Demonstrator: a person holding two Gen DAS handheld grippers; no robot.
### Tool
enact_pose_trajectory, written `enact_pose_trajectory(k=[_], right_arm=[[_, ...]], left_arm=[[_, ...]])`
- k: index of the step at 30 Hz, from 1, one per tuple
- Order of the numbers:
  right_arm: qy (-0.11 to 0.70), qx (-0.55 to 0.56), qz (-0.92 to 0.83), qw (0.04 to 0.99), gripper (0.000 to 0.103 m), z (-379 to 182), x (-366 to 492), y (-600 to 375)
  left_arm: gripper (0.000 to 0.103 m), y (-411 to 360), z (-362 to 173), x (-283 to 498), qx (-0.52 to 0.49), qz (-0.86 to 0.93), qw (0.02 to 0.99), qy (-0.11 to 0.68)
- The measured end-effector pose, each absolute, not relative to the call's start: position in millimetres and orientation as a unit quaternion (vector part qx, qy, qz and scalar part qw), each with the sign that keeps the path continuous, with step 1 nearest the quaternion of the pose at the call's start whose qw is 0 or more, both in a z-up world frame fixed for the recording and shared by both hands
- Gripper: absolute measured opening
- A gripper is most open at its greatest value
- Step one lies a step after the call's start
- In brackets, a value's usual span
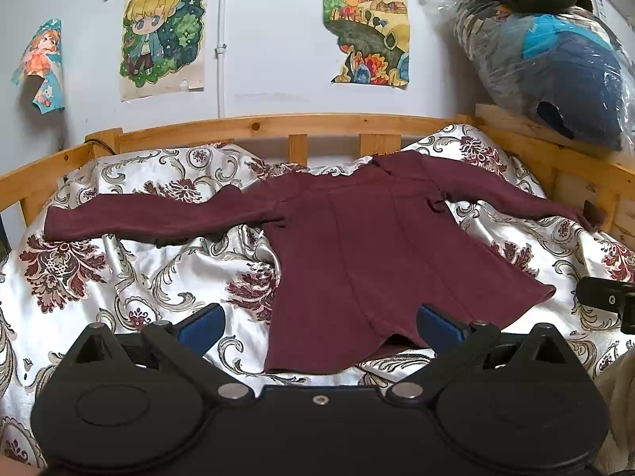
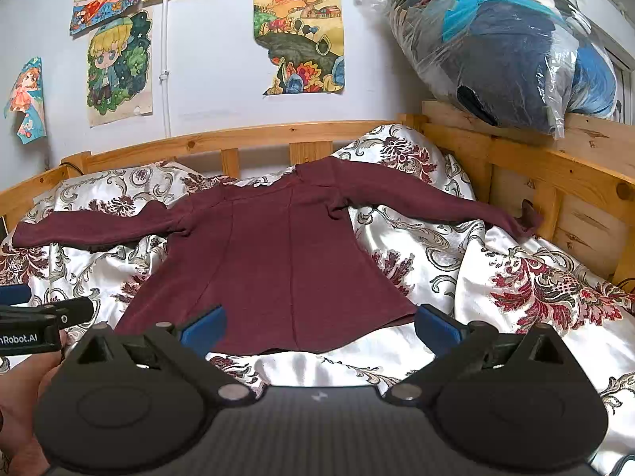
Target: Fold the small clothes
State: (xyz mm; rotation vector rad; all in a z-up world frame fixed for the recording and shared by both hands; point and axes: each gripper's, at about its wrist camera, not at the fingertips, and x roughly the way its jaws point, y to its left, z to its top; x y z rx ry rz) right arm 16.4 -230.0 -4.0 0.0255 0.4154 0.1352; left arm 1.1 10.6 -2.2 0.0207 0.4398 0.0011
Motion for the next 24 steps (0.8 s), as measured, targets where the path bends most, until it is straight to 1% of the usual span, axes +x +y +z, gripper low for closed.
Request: enact_pose_trajectory(k=[24], right_arm=[[0.207, 0.015, 0.067, 0.976, 0.103, -4.5, 18.3, -231.3]], left_arm=[[0.102, 8.9, -2.1, 2.9, 0.006, 0.006, 0.974, 0.225]])
